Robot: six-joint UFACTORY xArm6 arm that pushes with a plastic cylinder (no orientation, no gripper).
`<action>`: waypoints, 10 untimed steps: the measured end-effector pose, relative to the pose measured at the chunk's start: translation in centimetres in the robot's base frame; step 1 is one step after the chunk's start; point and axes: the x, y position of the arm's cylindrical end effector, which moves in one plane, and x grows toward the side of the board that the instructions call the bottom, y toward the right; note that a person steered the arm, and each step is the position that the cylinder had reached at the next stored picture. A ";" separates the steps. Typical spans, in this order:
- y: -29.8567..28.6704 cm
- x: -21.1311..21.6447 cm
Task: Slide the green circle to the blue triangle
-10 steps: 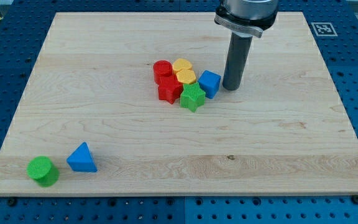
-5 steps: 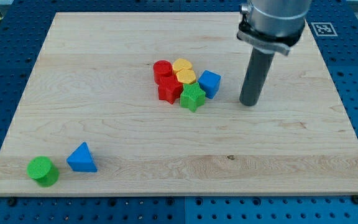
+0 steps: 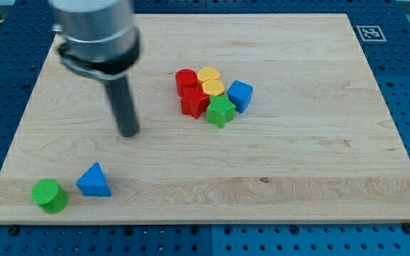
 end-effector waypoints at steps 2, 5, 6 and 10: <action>-13.2 2.7; -15.0 12.4; -14.0 13.2; -4.9 13.2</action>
